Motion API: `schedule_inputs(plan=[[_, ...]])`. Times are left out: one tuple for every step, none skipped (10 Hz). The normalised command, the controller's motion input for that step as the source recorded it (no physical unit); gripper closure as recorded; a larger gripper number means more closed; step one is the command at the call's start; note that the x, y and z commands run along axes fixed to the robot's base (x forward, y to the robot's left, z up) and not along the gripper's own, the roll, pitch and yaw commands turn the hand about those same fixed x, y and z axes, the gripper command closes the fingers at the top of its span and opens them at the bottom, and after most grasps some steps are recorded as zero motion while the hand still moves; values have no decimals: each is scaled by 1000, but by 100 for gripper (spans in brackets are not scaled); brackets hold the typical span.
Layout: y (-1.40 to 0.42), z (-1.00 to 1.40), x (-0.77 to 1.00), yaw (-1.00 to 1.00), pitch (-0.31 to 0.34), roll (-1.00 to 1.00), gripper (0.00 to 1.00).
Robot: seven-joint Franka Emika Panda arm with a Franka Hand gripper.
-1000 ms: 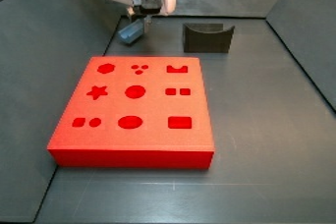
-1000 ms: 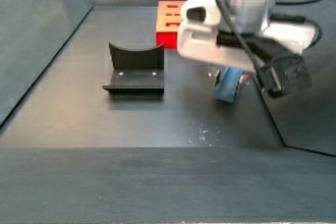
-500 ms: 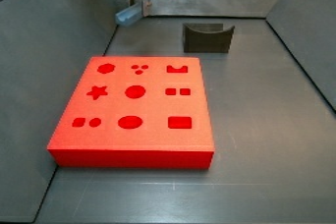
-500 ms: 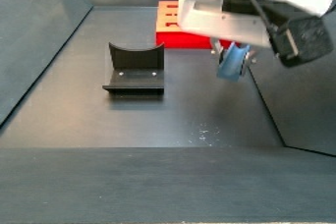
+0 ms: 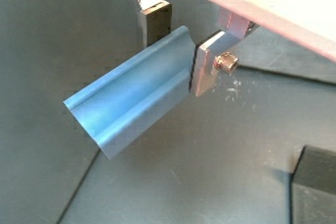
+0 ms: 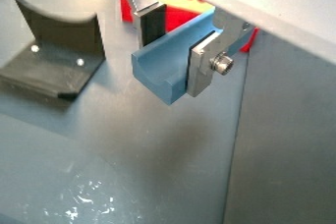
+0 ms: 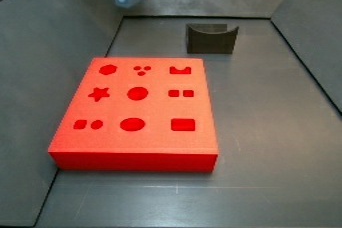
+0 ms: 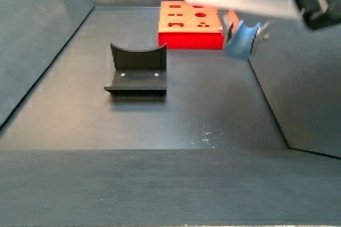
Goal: Pick up the arch object. Move up. Place the arch object on the fixture. Regrasp the arch object. Move to above the board. Insert the arch object.
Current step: Place the arch object on the fixture.
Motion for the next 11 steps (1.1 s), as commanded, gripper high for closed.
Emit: schedule_inputs(plan=[[9, 860, -24, 0, 59, 72, 100], [9, 706, -18, 3, 70, 77, 100], [8, 551, -11, 9, 82, 76, 100], [10, 398, -2, 15, 91, 76, 100], [10, 191, 5, 21, 101, 77, 100], [-400, -251, 1000, 1000, -138, -150, 100], [-398, -263, 1000, 1000, -142, -153, 100], [-354, -246, 1000, 1000, -150, -181, 100], [-338, -233, 1000, 1000, -139, -207, 100], [-316, -218, 1000, 912, -98, -219, 100], [-299, -213, 1000, 682, -53, -180, 100]])
